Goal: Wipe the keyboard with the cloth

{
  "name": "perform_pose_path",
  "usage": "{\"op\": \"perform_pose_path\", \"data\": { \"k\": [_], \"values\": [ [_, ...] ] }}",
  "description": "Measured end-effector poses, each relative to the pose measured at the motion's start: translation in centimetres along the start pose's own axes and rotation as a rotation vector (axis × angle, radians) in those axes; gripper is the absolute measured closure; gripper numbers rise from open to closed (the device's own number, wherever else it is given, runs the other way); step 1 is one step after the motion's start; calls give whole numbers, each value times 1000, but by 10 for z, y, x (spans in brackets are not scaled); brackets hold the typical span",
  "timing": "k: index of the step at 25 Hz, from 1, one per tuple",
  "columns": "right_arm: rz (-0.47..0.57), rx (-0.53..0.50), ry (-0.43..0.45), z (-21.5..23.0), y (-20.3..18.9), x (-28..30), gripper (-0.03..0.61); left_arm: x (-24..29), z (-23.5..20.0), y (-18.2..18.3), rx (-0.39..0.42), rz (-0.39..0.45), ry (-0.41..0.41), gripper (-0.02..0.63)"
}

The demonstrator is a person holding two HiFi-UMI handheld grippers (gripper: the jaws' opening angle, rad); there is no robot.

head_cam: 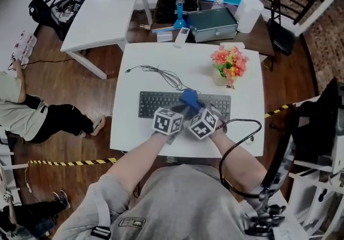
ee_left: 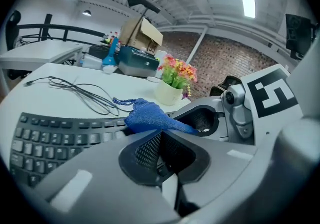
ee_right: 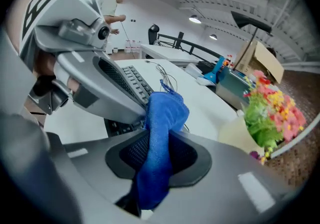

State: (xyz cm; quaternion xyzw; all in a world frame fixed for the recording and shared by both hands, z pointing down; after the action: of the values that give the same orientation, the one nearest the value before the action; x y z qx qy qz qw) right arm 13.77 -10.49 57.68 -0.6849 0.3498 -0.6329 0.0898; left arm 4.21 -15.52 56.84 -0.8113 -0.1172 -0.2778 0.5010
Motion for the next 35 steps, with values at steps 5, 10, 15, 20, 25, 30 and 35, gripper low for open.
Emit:
{"op": "perform_pose_path", "data": {
  "k": [5, 10, 15, 20, 25, 30, 35],
  "values": [
    [-56, 122, -110, 48, -56, -25, 465, 43, 39, 10, 45, -23, -102, 621],
    [-106, 219, -193, 80, -100, -47, 465, 69, 68, 18, 83, -39, -177, 621],
    [-108, 224, -200, 81, -100, -50, 465, 74, 72, 22, 106, -35, -174, 621],
    [-38, 148, -133, 56, -58, -38, 465, 47, 44, 20, 116, -5, -63, 621],
    [30, 28, -20, 6, 3, -13, 465, -9, -6, 1, 44, 35, 96, 621],
    [76, -100, 101, -59, 60, 12, 465, -75, -54, -28, -28, 45, 246, 621],
    [101, -188, 189, -112, 105, 34, 465, -132, -93, -54, -101, 43, 357, 621]
  ]
}}
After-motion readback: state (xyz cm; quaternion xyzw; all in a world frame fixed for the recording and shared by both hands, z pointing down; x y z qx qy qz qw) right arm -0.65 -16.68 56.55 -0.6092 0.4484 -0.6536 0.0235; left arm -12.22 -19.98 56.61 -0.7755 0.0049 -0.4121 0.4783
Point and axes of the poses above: the fingertips, and each gripper's own axes: x forward along the fingers, z to its right, y out of its top, the point moved 9 cm from there along -x, backward along the fingers, and after that the axes turned 6 degrees about x, right-handed, at the moved point
